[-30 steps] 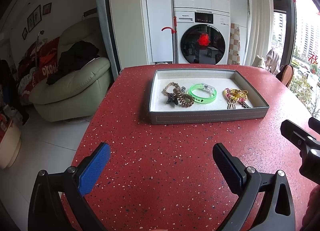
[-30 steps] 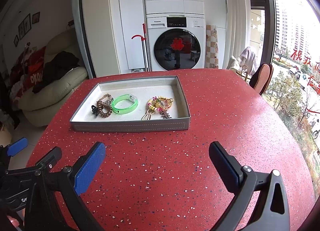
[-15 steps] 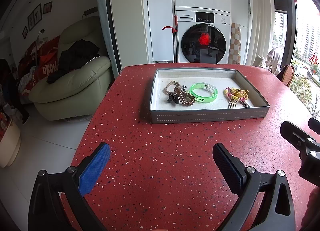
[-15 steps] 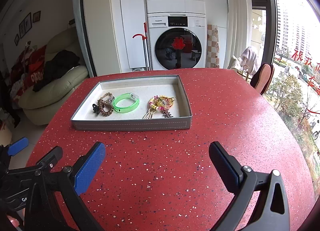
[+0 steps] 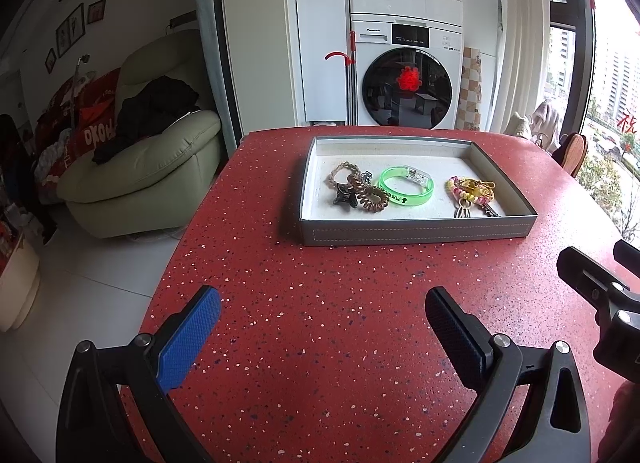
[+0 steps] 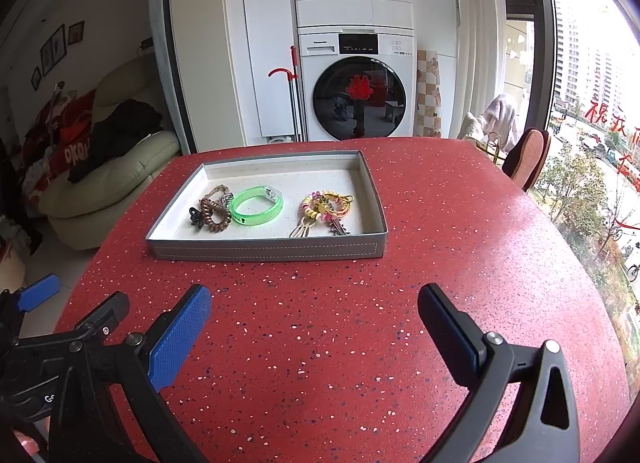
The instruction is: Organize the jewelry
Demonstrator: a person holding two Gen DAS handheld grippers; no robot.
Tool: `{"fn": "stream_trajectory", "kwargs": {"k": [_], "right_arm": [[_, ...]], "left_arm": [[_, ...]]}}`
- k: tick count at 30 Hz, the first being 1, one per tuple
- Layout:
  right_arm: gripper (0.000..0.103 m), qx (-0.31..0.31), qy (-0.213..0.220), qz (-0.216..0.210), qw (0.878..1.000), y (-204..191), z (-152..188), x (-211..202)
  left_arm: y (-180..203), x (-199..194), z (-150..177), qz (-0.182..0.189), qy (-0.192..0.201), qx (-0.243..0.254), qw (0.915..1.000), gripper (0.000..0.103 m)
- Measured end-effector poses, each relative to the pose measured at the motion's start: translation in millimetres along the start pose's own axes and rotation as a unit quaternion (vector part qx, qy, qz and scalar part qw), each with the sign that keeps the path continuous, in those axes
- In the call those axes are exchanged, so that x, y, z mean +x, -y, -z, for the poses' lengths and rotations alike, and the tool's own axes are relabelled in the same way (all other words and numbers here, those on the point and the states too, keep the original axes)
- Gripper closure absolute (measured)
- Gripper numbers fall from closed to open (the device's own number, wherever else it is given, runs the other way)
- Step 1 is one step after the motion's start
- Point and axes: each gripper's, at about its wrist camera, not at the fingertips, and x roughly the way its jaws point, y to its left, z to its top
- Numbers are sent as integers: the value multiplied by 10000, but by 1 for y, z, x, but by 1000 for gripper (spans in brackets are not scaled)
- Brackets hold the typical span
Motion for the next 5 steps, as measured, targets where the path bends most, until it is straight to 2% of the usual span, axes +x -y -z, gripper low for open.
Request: {"fn": "stream_trajectory", "kwargs": {"k": [5], "right_arm": [[0,12,-21,-18,10000,2,1,-1]], "left_arm": [[-1,-2,0,45,2,-21,10000,0]]}}
